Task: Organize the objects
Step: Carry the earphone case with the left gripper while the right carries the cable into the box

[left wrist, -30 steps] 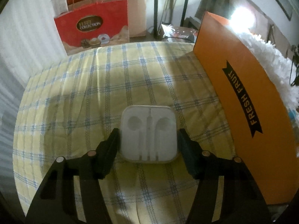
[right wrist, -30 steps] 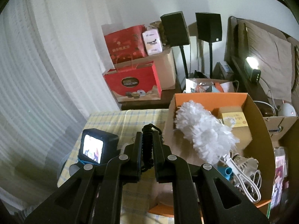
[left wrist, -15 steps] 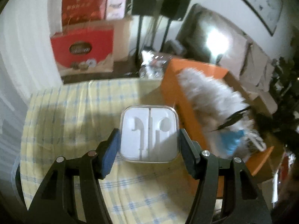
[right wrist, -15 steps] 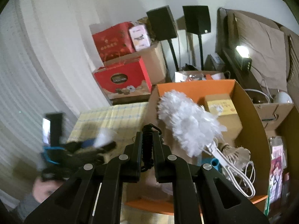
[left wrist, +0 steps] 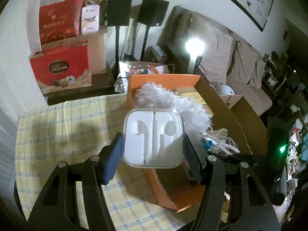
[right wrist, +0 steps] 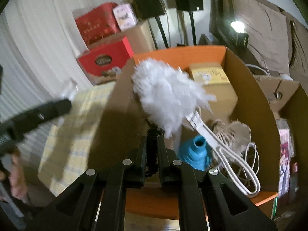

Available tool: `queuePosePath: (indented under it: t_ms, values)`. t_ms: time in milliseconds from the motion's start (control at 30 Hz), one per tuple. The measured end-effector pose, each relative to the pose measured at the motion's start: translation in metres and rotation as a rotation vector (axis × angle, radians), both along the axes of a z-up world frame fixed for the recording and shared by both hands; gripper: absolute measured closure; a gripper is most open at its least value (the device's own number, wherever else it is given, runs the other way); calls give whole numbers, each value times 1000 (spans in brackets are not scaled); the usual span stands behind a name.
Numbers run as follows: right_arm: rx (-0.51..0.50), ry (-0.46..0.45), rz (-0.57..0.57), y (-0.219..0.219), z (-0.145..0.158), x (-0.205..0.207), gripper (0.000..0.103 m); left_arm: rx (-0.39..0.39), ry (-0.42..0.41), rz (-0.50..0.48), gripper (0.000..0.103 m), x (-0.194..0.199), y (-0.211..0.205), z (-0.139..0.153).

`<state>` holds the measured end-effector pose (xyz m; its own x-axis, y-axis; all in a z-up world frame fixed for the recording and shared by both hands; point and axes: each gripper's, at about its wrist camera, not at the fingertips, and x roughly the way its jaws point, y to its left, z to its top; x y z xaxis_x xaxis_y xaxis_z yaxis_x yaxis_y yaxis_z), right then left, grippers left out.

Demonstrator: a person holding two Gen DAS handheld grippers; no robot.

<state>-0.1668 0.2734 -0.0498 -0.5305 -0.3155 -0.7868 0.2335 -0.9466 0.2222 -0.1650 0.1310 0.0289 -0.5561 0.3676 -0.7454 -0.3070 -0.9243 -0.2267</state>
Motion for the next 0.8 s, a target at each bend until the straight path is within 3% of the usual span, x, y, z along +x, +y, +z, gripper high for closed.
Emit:
queuePosePath:
  t_ms: [167, 567, 700, 800]
  values:
    - [4, -12, 13, 7, -4, 5, 94, -13, 3, -24, 44, -6, 22, 3]
    - [34, 5, 53, 22, 17, 18, 93, -36, -20, -70, 44, -13, 59, -2]
    - [74, -43, 73, 24, 4, 17, 87, -48, -29, -85, 44, -20, 72, -1]
    - [35, -33, 57, 32, 4, 22, 77, -52, -38, -96, 44, -28, 82, -1]
